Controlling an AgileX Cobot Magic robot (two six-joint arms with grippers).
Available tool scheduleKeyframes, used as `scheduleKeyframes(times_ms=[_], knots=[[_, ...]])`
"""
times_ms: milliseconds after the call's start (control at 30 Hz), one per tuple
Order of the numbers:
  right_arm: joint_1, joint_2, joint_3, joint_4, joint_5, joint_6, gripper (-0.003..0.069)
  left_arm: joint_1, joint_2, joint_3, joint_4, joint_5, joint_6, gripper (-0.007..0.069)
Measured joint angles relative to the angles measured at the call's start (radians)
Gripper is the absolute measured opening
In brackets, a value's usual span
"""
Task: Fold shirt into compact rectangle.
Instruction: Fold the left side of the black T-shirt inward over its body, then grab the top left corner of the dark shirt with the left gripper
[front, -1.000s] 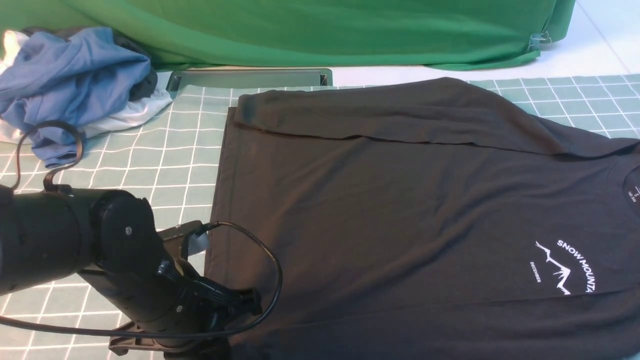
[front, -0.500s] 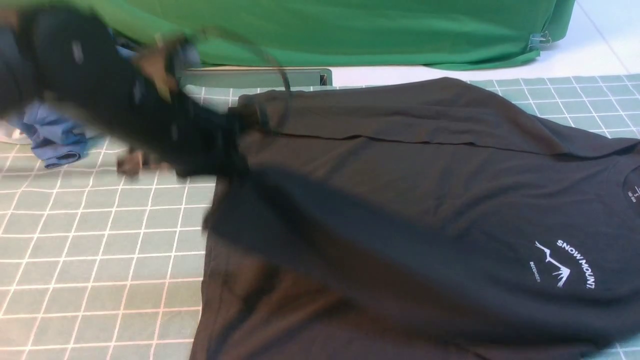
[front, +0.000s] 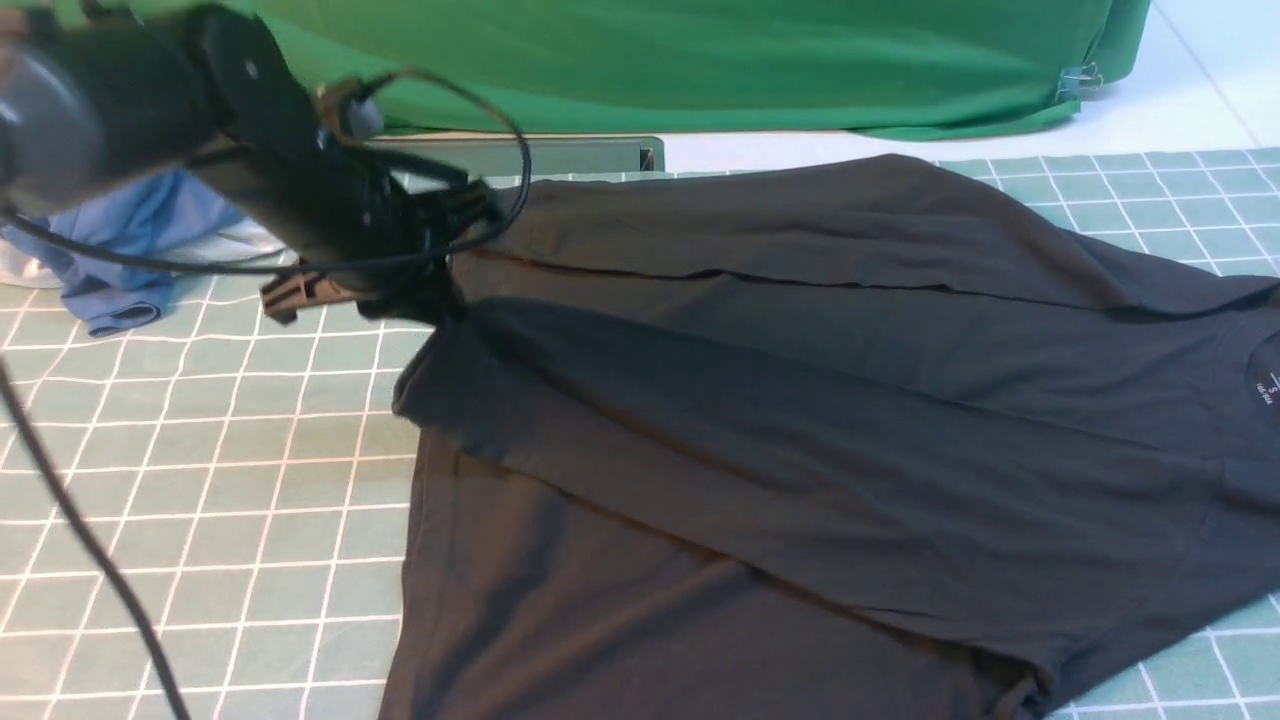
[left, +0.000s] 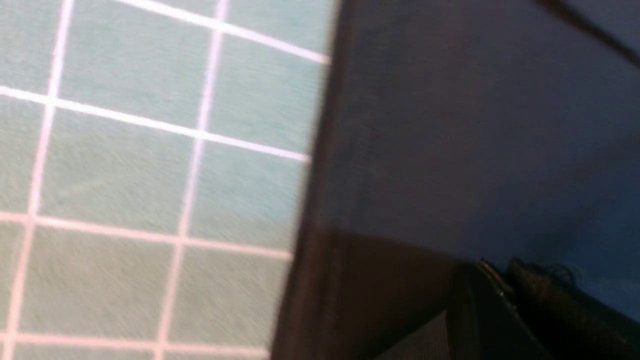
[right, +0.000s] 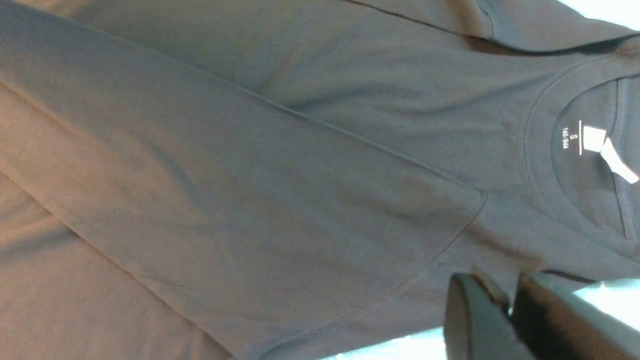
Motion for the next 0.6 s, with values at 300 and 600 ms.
scheduleKeyframes(times_ms=[300, 600], knots=[[0.000, 0.000, 0.000, 0.000, -0.001, 0.000, 0.0158, 0.059, 0.097, -0.134, -0.007, -0.075, 0.004, 0.0206], [0.000, 0.000, 0.000, 0.000, -0.001, 0.004, 0.0170, 0.059, 0.240, -0.308, -0.153, -0.132, 0.080, 0.0383]])
